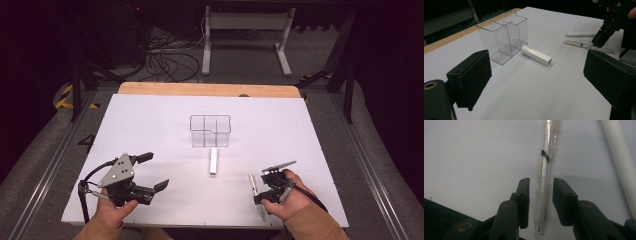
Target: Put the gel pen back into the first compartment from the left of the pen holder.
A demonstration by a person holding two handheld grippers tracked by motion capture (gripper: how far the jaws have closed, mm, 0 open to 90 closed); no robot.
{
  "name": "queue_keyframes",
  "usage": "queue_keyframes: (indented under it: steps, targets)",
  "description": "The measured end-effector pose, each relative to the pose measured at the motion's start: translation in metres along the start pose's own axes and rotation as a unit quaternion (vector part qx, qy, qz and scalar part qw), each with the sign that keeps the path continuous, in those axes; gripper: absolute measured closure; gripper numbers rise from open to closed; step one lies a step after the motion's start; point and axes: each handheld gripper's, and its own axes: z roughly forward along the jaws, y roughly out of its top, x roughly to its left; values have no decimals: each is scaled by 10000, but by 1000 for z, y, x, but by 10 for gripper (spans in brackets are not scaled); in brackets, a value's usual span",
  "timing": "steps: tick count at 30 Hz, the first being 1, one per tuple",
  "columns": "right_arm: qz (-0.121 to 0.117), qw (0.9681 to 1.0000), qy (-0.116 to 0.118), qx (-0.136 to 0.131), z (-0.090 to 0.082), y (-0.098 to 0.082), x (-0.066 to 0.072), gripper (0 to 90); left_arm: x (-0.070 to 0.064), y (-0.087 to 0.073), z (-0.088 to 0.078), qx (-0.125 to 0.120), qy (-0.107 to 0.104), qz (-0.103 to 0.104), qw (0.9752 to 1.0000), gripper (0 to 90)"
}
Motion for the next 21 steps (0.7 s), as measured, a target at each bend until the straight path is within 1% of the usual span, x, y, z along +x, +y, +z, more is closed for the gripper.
queue_keyframes:
  steps: [11, 16, 21]
  targets:
    - [73, 9997, -149, 192, 8, -2, 3, 734, 0, -1, 0, 31, 3, -23, 10000, 88]
    - [142, 9996, -200, 169, 10, -2, 6, 751, 0, -1, 0, 31, 2, -8, 10000, 88]
    - [173, 9992, -329, 160, 10, -2, 8, 777, 0, -1, 0, 38, -3, -8, 10000, 88]
